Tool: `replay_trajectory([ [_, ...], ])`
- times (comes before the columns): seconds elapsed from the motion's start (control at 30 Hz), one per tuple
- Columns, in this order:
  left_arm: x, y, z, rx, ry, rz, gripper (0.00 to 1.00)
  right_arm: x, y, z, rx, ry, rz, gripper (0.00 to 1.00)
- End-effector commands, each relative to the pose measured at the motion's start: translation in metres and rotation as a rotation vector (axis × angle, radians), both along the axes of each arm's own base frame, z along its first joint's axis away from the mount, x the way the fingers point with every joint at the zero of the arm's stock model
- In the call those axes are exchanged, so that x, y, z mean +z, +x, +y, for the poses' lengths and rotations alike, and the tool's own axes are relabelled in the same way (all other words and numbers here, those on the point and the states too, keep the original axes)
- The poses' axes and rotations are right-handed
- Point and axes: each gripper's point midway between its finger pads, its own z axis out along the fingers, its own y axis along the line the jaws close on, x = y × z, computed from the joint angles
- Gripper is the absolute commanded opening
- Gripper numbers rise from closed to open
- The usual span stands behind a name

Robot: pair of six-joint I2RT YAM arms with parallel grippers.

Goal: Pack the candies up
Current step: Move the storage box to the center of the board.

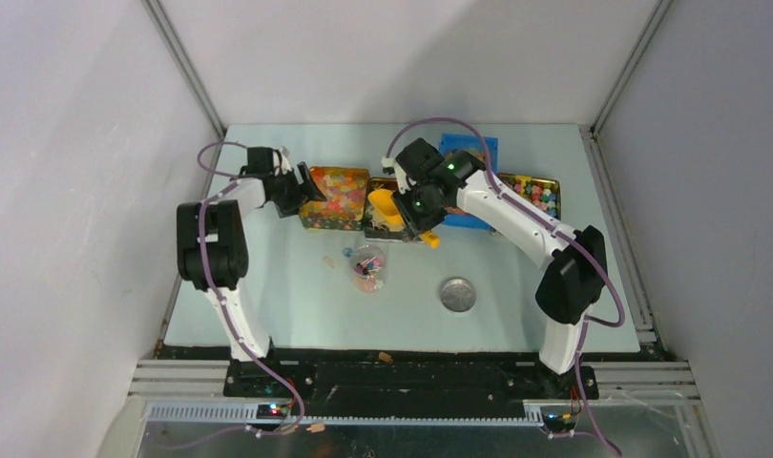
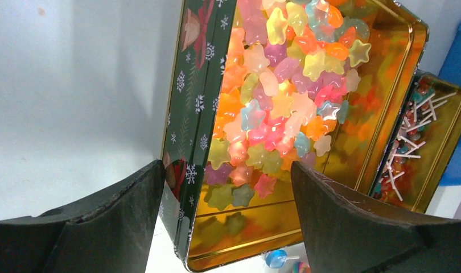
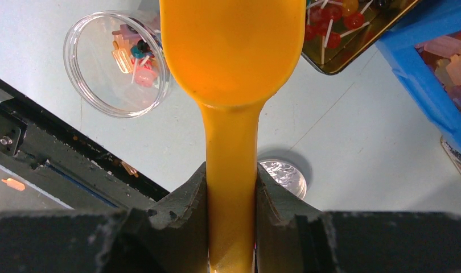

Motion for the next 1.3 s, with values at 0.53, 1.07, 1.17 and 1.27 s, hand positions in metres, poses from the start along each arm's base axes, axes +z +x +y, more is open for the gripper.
replay_trajectory([
  [0.53,0.032,-0.044,-0.027,-0.02,0.068,-0.033,0.85,0.025,-0.007,-0.001,-0.009,0.048,-0.035,0.0],
  [1.07,0.153,-0.076,0.021,0.14,0.281,-0.364,0.99,0.029,-0.013,-0.006,-0.016,0.045,-0.041,0.0],
  [1.17,0.173,-0.093,0.01,0.107,0.221,-0.456,1.0,0.027,-0.016,-0.007,-0.018,0.046,-0.035,0.0],
  [1.27,0.185,-0.108,-0.002,0.075,0.156,-0.52,1.0,0.026,-0.018,-0.007,-0.017,0.054,-0.032,0.0],
])
